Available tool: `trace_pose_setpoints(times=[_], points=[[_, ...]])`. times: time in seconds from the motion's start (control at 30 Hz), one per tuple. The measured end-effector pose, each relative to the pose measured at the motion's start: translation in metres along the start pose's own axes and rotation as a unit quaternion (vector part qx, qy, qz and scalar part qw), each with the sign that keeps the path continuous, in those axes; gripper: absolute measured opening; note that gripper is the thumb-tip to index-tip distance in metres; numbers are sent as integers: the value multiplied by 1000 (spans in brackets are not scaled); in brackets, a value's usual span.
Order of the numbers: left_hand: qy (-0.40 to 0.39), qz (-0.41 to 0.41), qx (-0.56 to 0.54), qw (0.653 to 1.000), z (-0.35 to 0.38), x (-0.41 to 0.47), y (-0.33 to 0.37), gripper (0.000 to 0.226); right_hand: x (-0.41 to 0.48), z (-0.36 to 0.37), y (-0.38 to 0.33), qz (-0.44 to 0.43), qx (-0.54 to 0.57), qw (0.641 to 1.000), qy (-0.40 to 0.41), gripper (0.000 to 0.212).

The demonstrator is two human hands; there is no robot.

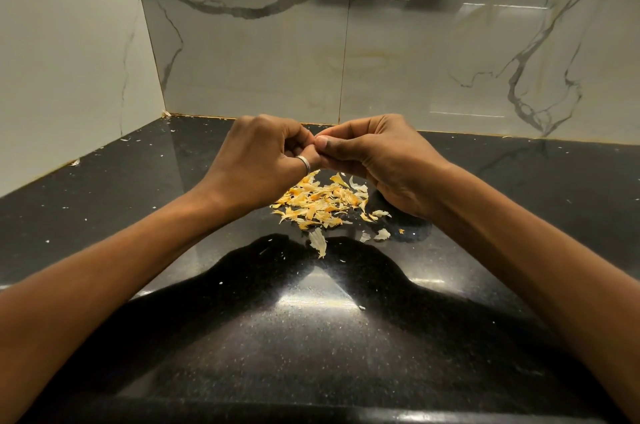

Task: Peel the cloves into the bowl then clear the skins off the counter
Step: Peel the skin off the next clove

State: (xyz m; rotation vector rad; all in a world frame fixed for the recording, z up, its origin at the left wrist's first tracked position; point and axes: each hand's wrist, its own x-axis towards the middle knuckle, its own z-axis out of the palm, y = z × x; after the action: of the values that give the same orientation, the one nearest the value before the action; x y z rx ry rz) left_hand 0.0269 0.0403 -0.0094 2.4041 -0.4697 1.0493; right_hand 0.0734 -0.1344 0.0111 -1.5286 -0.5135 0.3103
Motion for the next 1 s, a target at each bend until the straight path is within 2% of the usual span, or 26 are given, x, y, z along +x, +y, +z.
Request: trace_pose_setpoints(times=[0.47, 0.87, 1.0], points=[[-7, -9, 5, 1000, 2, 0, -2, 10, -1, -1, -3, -24, -53, 998, -17, 32], [24, -46, 29, 998, 5, -2, -4, 9, 0, -1, -1, -17, -96, 995, -7, 23], [43, -65, 33, 996, 3, -1, -6, 22, -2, -6, -8, -49, -138, 989, 21, 20]])
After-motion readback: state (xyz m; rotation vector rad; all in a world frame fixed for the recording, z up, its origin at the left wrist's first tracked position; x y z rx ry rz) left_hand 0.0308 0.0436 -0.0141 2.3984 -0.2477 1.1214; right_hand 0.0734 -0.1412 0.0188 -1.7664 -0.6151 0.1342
